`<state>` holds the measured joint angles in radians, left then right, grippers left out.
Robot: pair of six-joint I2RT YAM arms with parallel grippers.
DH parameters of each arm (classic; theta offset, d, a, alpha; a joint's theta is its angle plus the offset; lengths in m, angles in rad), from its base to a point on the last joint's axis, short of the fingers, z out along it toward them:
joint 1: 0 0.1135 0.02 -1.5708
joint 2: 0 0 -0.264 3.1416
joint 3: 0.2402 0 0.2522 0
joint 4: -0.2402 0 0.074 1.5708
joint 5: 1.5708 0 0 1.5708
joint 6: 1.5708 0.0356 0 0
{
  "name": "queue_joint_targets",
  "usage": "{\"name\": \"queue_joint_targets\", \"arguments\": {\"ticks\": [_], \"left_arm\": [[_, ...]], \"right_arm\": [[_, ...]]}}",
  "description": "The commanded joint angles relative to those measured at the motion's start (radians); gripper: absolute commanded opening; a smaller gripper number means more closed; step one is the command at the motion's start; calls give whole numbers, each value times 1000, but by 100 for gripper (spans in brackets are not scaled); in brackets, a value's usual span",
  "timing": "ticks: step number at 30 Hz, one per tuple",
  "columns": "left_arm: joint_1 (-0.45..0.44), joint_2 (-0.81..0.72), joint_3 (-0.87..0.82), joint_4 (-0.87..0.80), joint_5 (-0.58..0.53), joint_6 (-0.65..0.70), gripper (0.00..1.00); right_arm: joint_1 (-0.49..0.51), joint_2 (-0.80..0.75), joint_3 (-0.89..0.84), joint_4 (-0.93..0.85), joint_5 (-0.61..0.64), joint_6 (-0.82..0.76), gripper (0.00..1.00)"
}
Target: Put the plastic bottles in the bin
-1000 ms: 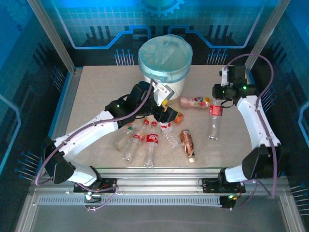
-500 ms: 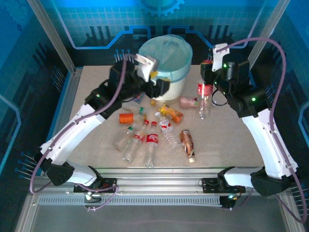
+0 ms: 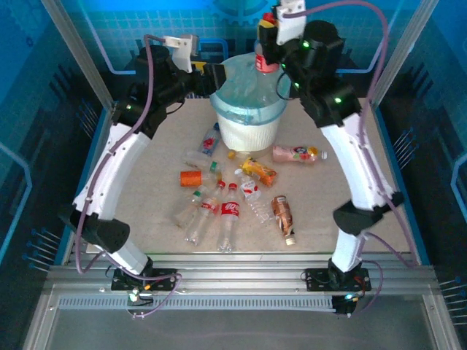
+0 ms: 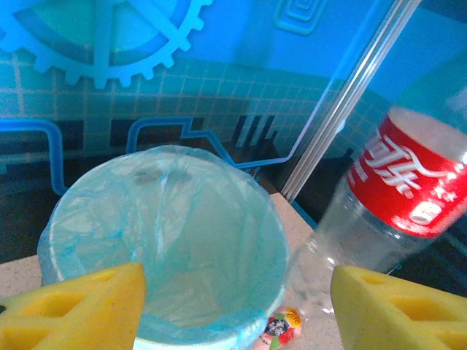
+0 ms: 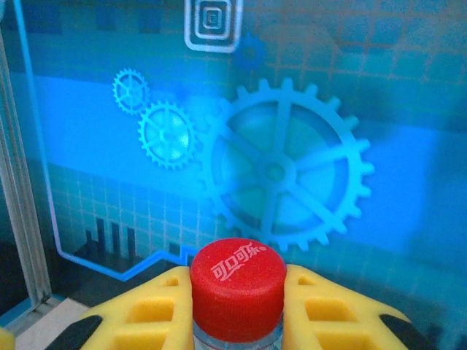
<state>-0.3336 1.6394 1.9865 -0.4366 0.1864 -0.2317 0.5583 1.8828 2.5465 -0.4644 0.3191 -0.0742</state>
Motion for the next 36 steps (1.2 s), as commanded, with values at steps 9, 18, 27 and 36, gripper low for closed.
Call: {"name": "queue_joint_targets", "arguments": {"ticks": [9, 18, 27, 36], "left_arm": [[63, 142, 117, -43, 94, -30, 69], [97, 202, 114, -28, 117, -39, 70], [107, 211, 124, -16, 129, -56, 74], [107, 182, 111, -28, 145, -72, 73]], "right_arm": [[-46, 390, 274, 134, -135, -86, 3], [-92, 491, 207, 111, -204, -16, 28], [-92, 448, 207, 95, -179, -19, 56], [-88, 336, 234, -1, -195, 13, 56]]}}
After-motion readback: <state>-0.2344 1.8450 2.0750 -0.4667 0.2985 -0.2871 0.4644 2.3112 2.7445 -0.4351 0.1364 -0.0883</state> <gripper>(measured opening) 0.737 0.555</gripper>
